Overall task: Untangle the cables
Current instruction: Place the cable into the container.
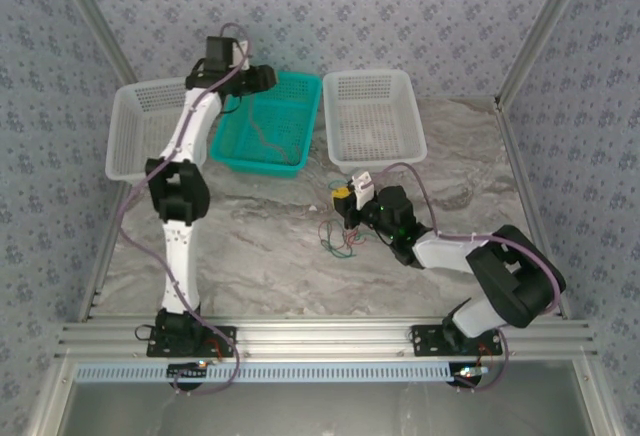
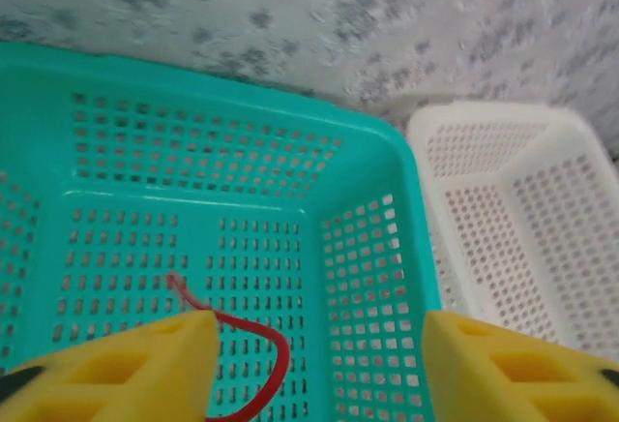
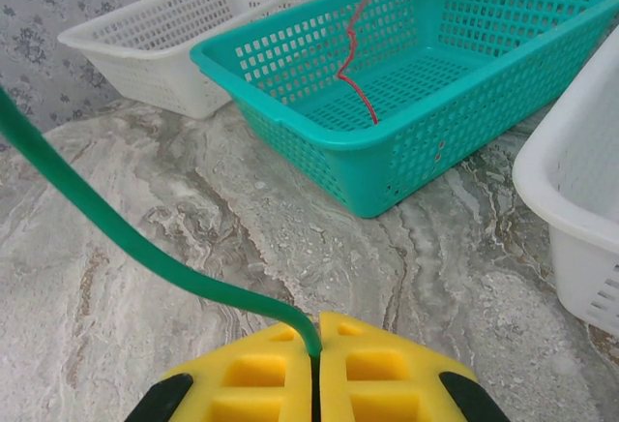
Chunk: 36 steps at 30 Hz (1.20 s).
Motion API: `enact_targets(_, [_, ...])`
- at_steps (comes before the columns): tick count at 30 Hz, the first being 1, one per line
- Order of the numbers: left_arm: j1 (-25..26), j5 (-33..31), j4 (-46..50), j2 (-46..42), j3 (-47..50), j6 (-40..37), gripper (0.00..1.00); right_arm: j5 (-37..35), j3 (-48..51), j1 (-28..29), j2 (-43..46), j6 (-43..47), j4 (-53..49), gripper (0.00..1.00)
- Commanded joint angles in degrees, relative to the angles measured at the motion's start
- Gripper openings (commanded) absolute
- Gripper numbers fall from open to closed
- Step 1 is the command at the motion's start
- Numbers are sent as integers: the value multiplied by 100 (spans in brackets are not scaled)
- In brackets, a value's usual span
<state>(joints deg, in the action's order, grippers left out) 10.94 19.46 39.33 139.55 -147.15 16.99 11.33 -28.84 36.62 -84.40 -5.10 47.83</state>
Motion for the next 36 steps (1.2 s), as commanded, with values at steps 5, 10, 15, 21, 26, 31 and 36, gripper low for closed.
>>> enact_targets(5, [178, -460, 1798, 123, -1448, -442, 99, -48, -167, 18, 356, 75, -449, 0])
enact_targets(10, [216, -1042, 2106, -396, -1406, -669, 99, -87, -209, 13, 517, 89, -724, 0])
enact_targets(15, [183, -1662, 2339, -629, -1369, -1068, 99, -139, -226, 39, 540, 30, -810, 0])
enact_targets(21, [-131, -903, 3306, -65, -1324, -1118, 96, -212, -346, 164, 629, 97, -1018, 0])
enact_targets(26, [144, 543, 2939, -96, -1237, -854, 65, -186, -404, 184, 488, 85, -982, 0])
enact_targets(31, [256, 340, 2869, -535, -1237, -709, 66, -254, -467, 205, 530, 122, -1107, 0])
enact_targets(36, [690, 45, 3045, -1544, -818, -932, 76, -556, -569, 187, 517, 95, -1383, 0])
